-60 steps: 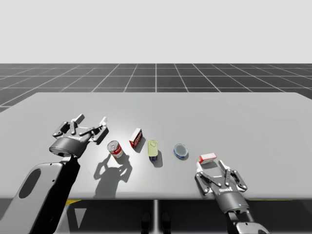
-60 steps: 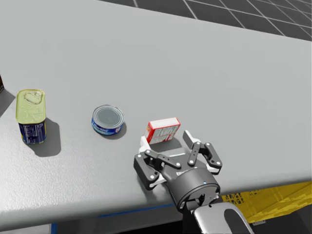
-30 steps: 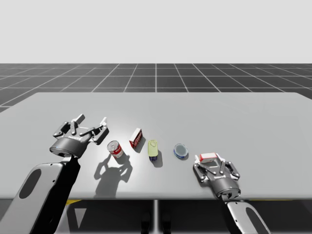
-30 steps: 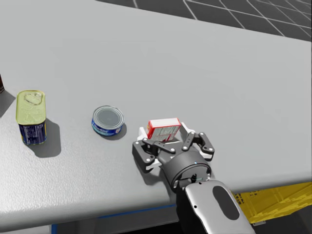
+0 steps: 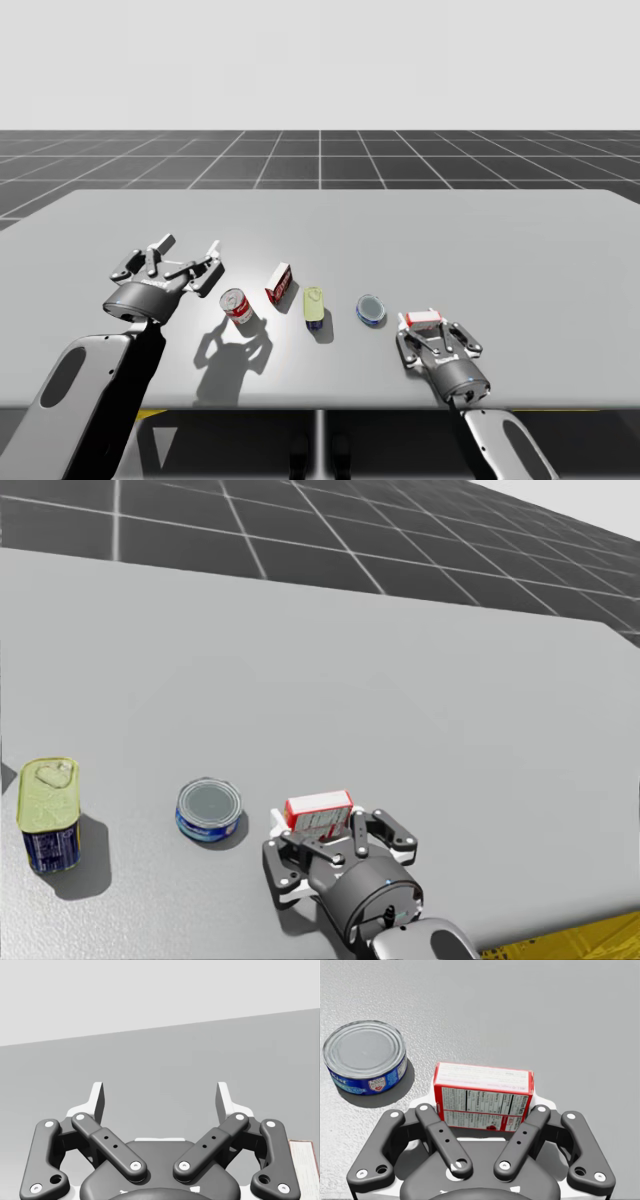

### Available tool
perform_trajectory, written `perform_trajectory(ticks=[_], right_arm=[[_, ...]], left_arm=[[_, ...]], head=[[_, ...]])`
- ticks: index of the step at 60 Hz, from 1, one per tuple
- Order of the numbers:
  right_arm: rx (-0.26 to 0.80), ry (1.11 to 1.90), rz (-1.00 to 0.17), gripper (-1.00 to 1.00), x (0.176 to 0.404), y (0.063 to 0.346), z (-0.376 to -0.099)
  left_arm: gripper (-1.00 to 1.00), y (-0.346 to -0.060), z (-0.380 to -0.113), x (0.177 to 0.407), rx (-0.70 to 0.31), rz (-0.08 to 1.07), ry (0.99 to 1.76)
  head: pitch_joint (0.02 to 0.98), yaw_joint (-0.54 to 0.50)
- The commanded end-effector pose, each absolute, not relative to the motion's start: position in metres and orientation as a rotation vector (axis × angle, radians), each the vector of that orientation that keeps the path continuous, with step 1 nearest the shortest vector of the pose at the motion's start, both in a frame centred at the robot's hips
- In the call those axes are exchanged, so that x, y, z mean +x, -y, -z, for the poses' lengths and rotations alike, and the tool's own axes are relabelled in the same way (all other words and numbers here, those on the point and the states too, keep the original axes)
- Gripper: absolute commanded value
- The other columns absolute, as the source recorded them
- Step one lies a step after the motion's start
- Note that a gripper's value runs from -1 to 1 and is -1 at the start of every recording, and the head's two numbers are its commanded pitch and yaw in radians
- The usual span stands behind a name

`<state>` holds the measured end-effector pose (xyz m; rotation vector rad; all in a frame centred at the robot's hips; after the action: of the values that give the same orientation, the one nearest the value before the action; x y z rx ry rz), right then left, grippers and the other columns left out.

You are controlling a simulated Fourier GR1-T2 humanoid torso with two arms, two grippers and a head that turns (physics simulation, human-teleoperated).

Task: Pick up the gelatin box and lift it.

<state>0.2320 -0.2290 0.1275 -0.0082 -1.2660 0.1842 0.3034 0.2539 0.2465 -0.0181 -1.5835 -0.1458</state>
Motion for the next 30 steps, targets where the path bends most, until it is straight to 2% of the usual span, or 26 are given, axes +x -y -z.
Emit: perform_trajectory(ticks=[1,15,22,30], right_arm=[[-0.078,1.222,-0.1,1.0,0.229,0.234,-0.116],[-0.077,1.225,-0.104,1.0,0.228,0.234,-0.116],[-0.067,1.236,-0.11,1.0,0.228,0.234,-0.116],[-0.059,1.313,-0.112,1.0,0.229,0.232,-0.127]], left_arm=[[-1.0,-0.254,-0.246,0.303,-0.015,0.145,1.583],[-1.0,-0.254,-0.246,0.303,-0.014,0.145,1.581],[-1.0,-0.254,-0.246,0.303,-0.015,0.143,1.582],[-1.0,-0.255,-0.246,0.303,-0.017,0.142,1.582]], head=[[0.639,-0.42],[0.472,-0.43],[0.452,-0.43],[0.444,-0.44]])
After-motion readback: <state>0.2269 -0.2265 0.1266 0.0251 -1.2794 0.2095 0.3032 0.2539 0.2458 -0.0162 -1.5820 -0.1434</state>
